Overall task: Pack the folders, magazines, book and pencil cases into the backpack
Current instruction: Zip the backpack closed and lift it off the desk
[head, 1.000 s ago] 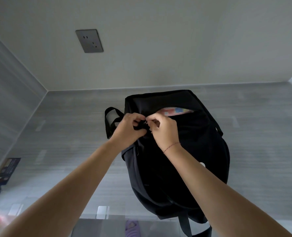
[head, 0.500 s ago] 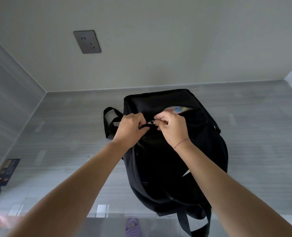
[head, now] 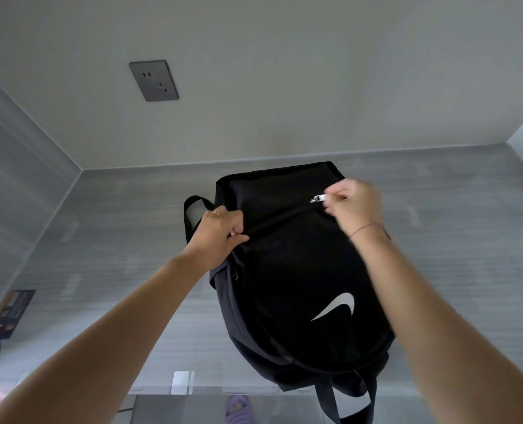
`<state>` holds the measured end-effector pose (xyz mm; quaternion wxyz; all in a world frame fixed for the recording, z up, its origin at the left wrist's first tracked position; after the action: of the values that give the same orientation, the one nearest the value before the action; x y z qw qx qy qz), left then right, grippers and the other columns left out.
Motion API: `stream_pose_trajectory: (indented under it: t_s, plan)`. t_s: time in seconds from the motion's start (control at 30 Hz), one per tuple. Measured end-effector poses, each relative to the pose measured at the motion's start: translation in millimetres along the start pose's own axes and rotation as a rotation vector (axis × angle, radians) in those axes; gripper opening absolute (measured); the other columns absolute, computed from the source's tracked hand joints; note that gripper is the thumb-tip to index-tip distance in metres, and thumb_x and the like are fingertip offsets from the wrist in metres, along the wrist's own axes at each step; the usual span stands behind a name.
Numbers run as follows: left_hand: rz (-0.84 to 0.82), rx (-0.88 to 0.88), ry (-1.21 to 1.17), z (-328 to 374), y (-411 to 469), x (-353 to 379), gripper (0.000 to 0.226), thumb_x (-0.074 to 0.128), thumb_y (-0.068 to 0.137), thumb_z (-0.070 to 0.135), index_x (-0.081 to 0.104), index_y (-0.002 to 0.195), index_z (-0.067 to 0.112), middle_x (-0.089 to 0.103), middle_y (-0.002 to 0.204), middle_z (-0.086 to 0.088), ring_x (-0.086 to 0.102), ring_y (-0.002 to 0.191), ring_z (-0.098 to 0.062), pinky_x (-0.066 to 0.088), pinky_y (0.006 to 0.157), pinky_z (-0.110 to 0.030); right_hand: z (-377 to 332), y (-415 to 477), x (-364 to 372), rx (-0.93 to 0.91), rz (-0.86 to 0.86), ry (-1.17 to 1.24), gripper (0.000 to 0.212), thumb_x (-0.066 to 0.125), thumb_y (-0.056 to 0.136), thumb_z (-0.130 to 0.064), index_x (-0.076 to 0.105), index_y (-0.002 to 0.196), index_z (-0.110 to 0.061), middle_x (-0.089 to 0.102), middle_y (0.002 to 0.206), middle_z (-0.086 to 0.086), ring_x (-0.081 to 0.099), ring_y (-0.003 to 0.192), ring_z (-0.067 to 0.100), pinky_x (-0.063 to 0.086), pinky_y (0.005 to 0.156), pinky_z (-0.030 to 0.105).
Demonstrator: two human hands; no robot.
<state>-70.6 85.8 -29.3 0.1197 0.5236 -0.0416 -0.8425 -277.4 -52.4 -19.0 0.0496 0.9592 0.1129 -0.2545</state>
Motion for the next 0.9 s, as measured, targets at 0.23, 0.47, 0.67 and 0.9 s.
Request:
stream_pose_trajectory:
  t_s: [0.23, 0.47, 0.67, 0.9]
  plan:
    - [0.031, 0.078, 0.122, 31, 33, 9, 0.028, 0.075, 0.075, 0.035, 0.059, 0.090, 0.017, 0.060, 0.088, 0.003, 0.050, 0.087, -0.015, 0.035, 0.083, -0.032, 8, 16, -31, 0.021, -0.002, 0.016, 0.020, 0.058, 0.081, -0.005, 0.060, 0.071, -0.022, 0.067, 0.065, -0.003, 0.062, 0.049, 0.000, 0.049, 0.061, 0.017]
    - [0.098, 0.130, 0.219, 87, 67, 50, 0.040, 0.069, 0.079, 0.037, 0.057, 0.112, 0.017, 0.056, 0.112, -0.001, 0.050, 0.107, -0.021, 0.037, 0.092, -0.033, 19, 9, -28, -0.029, -0.026, 0.129, 0.015, 0.058, 0.084, -0.010, 0.060, 0.076, -0.022, 0.068, 0.070, -0.002, 0.065, 0.063, 0.011, 0.054, 0.068, 0.027]
    - [0.129, 0.094, 0.169, 93, 74, 66, 0.024, 0.066, 0.085, 0.025, 0.063, 0.102, 0.009, 0.063, 0.100, -0.006, 0.057, 0.095, -0.023, 0.043, 0.082, -0.032, 26, 7, -27, -0.018, 0.007, 0.152, 0.013, 0.062, 0.084, -0.012, 0.062, 0.076, -0.021, 0.067, 0.068, -0.004, 0.063, 0.060, 0.008, 0.053, 0.061, 0.019]
    - [0.151, 0.014, -0.032, 84, 68, 61, 0.013, 0.072, 0.080, 0.016, 0.066, 0.081, 0.005, 0.061, 0.081, -0.006, 0.053, 0.073, -0.017, 0.037, 0.066, -0.024, 56, 15, -50, 0.153, 0.123, 0.245, 0.006, 0.066, 0.081, -0.009, 0.068, 0.085, -0.005, 0.068, 0.069, 0.004, 0.060, 0.054, 0.006, 0.053, 0.060, 0.016]
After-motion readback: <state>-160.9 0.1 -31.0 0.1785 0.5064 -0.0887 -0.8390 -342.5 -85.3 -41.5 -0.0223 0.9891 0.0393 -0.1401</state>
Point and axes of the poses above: each hand's wrist, its own y-axis towards the middle knuckle, its own x-axis out of the palm, z = x × y, the point moved 5 cm from there along y, towards the middle knuckle
